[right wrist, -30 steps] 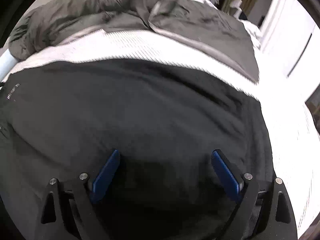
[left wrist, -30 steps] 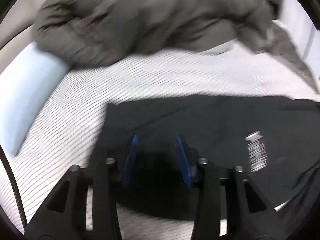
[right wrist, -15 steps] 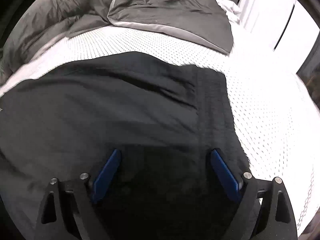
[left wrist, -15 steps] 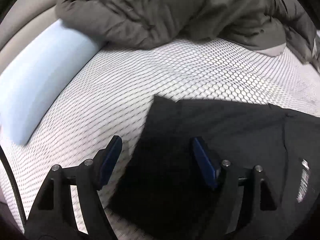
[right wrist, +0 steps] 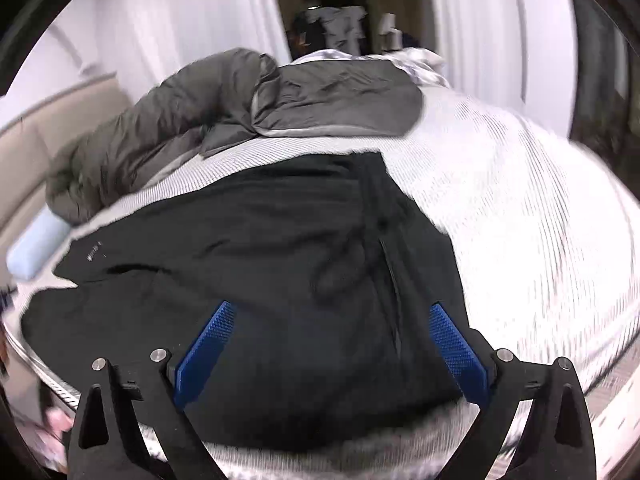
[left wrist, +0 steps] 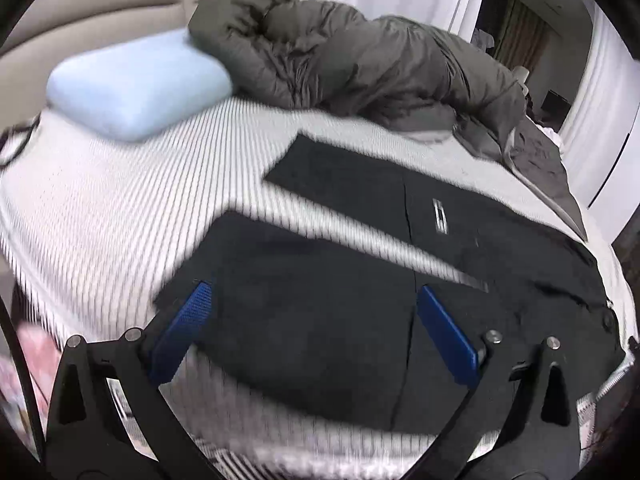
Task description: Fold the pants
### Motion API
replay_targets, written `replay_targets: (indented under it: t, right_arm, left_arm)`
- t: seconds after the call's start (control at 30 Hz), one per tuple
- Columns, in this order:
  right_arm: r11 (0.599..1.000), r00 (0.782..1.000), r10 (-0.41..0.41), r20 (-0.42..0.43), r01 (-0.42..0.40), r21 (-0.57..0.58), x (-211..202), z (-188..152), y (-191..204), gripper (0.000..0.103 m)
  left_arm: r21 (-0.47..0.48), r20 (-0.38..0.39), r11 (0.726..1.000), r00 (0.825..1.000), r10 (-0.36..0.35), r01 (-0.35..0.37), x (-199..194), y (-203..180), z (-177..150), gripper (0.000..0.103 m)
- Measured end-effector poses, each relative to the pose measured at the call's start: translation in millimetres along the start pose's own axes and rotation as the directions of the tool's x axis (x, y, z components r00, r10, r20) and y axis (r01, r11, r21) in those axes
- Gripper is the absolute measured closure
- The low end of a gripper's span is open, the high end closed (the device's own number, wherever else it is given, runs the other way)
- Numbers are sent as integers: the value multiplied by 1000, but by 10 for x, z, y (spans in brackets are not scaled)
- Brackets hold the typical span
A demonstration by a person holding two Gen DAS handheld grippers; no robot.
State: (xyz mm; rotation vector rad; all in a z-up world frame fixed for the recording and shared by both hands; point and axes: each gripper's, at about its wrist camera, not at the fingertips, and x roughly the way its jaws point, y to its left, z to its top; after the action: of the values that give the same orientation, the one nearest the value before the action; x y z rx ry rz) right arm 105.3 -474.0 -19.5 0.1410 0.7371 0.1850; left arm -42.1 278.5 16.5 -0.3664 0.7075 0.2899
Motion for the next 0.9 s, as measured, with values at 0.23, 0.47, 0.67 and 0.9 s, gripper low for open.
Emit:
replay_targets:
  t: [0.23, 0.47, 0.67, 0.9]
  right_arm:
    - [989, 999, -1, -35, 6, 147, -259, -679, -241, 3]
    - [977, 1000, -22, -16, 25, 213, -451, -850, -499, 3]
    - [969, 1000, -2, -12, 5, 246, -409, -782, -547, 3]
    - [923, 990, 140, 15, -136, 361, -132, -665, -550, 9]
  left_arm:
    - [-185, -11, 979, 996, -93, 89, 140, 381, -452, 21]
    - [-218, -77, 975, 995, -66, 48, 556, 555, -390, 31]
    - [-301, -27, 954, 1000, -11, 3, 801, 669, -220, 56]
    - [-358, 5, 934, 1000, -9, 11, 770, 763, -205, 100]
